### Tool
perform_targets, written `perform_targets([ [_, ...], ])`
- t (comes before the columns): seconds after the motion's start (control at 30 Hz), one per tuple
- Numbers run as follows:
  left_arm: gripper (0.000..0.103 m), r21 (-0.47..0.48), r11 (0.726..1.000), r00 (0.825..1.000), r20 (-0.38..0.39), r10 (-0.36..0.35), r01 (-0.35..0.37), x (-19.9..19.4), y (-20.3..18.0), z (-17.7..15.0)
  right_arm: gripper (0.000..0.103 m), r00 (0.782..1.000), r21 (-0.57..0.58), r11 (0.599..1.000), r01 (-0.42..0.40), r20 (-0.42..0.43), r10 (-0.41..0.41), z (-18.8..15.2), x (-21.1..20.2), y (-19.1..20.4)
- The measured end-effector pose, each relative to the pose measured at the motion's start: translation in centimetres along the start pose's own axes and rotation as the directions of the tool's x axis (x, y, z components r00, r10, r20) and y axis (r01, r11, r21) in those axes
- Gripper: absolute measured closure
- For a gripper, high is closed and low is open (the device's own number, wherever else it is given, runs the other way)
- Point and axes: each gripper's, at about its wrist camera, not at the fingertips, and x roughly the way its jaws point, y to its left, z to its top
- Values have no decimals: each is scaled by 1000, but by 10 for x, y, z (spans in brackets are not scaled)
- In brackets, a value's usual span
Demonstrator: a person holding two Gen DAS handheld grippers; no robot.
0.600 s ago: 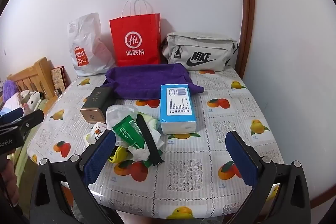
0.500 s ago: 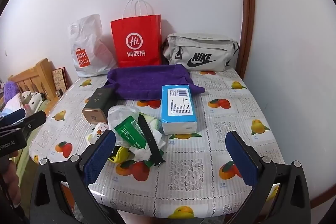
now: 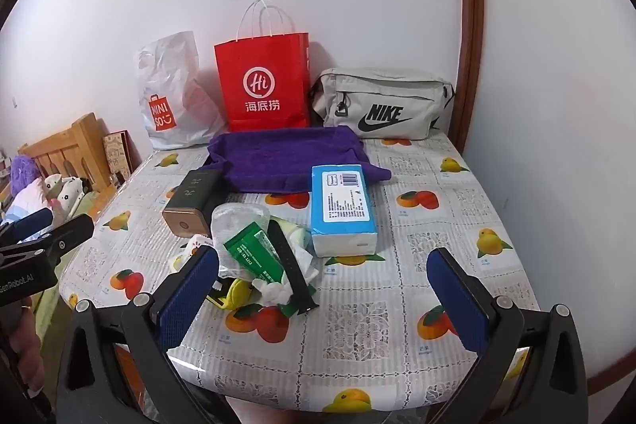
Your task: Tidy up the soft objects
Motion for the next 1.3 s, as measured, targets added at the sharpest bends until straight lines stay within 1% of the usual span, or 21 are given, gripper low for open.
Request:
perform_targets([
  [0.43, 0, 0, 1000, 1000, 14, 9, -9, -2, 3, -3, 0, 1000, -7, 1000, -6, 8, 6, 1, -5, 3],
  [1.3, 0, 2, 1000, 1000, 18, 10, -10, -2, 3, -5, 0, 1000, -22, 1000, -13, 12, 14, 3, -8, 9],
])
